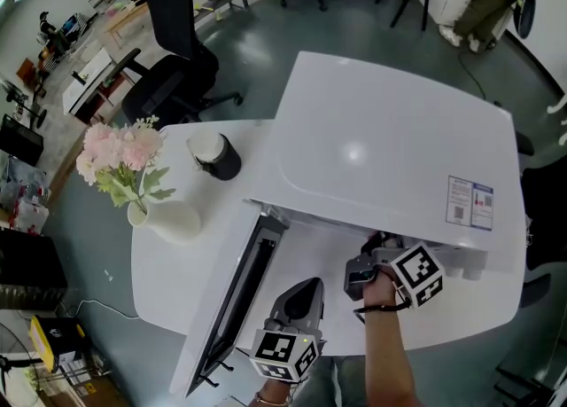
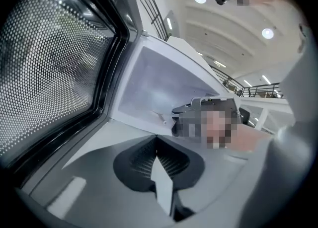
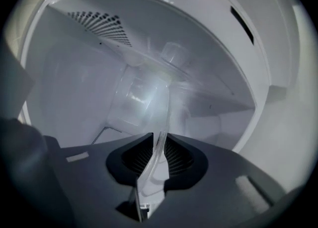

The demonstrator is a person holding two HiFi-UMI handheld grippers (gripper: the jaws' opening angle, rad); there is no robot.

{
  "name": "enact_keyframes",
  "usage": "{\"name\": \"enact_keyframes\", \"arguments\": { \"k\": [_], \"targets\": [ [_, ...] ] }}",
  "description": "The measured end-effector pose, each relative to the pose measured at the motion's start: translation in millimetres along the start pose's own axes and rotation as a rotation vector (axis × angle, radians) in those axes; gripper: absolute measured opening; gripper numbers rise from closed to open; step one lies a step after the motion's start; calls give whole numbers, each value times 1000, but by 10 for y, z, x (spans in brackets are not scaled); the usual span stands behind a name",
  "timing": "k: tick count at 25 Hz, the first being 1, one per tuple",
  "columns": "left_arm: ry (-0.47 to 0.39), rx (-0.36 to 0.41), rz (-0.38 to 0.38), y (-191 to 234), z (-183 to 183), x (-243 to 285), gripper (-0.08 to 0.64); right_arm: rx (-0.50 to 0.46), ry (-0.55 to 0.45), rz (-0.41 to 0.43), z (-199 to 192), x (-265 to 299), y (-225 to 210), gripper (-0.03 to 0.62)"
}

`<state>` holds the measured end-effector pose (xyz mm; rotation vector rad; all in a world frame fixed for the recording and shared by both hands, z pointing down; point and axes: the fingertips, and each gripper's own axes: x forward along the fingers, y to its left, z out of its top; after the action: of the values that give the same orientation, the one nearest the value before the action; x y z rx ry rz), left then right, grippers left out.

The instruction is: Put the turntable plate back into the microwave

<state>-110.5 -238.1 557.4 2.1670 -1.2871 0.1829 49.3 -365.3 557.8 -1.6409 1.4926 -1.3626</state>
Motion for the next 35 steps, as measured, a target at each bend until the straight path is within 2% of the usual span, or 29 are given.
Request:
{"name": "enact_keyframes", "arguments": {
  "k": [7, 15, 26, 30, 35],
  "targets": [
    [-5, -7, 6, 19, 5, -7, 0, -95, 37, -79, -20, 20, -13, 77],
    [-13, -5, 6, 19, 33, -2, 0, -196, 92, -125, -90, 15, -24, 104],
    [-6, -4, 0, -4, 23, 7, 0, -232, 145, -163, -166, -9, -60, 127],
    [-1, -3, -7, -32, 3, 10, 0, -279, 133, -205, -88, -68, -124, 129],
    [-2, -9, -14, -43, -12, 22, 0, -277, 136, -219, -51, -89, -171, 129]
  ]
}}
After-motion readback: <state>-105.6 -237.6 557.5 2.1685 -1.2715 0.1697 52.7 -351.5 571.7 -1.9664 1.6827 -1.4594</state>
